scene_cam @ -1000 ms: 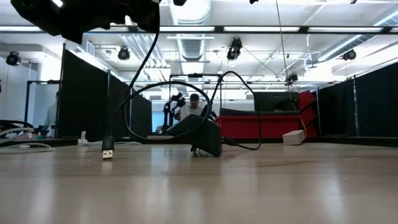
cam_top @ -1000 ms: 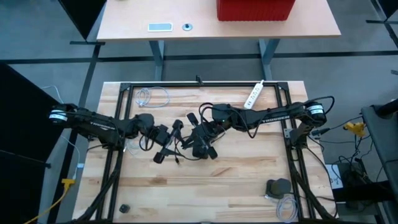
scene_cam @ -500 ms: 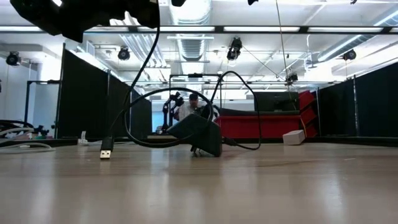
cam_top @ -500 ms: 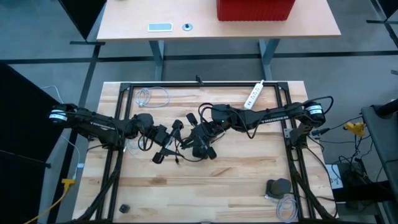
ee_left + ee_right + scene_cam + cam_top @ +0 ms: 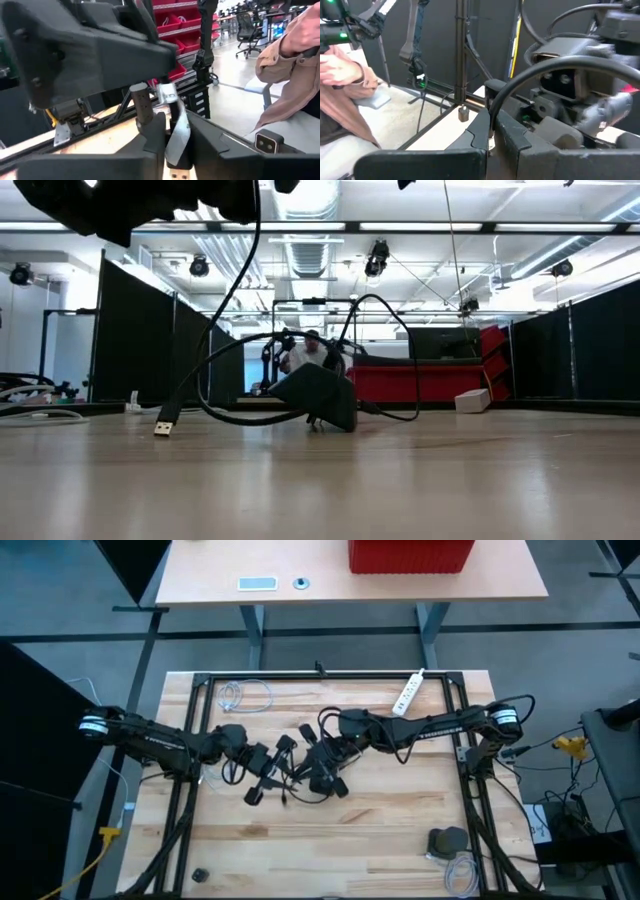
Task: Insert USB
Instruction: Insert the black charger cable into the white outlet extension
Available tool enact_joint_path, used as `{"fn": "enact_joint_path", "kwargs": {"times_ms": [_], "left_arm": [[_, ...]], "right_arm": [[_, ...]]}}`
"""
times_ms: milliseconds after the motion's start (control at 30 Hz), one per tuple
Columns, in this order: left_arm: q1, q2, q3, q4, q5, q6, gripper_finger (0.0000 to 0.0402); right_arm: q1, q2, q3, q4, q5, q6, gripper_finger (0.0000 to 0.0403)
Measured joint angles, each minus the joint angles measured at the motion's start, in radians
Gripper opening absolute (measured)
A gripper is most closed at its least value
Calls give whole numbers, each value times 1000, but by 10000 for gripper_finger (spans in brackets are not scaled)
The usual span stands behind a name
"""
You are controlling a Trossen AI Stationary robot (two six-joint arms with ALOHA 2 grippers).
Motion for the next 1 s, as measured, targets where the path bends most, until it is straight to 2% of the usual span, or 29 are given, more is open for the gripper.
{"fn": "enact_joint_path", "kwargs": {"times_ms": [133, 267, 333, 467, 700, 767, 867, 1000], "left_arm": [[0, -1, 2, -3, -24, 14, 52], [-1, -1, 9, -78, -125, 36, 52], [-1, -5, 17, -124, -219, 35, 52], [-1, -13, 22, -157, -392, 35, 52], [-2, -19, 31, -208, -778, 31, 52], [-3, -16, 31, -210, -883, 31, 52], [-3, -3, 31, -216, -981, 33, 52], [-3, 23, 31, -214, -1016, 54, 52]], "right_arm": [[-1, 0, 0, -11, -5, 38, 4], [-2, -24, 0, -125, 18, 37, 21], [-2, -73, 0, -234, 92, 15, 46], [16, -154, 2, -374, 338, 2, 99], [25, -191, -4, -493, 648, 299, 164], [26, -188, -21, -490, 729, 362, 166], [26, -164, -47, -423, 807, 423, 159], [4, -118, -52, -334, 806, 501, 150]]}}
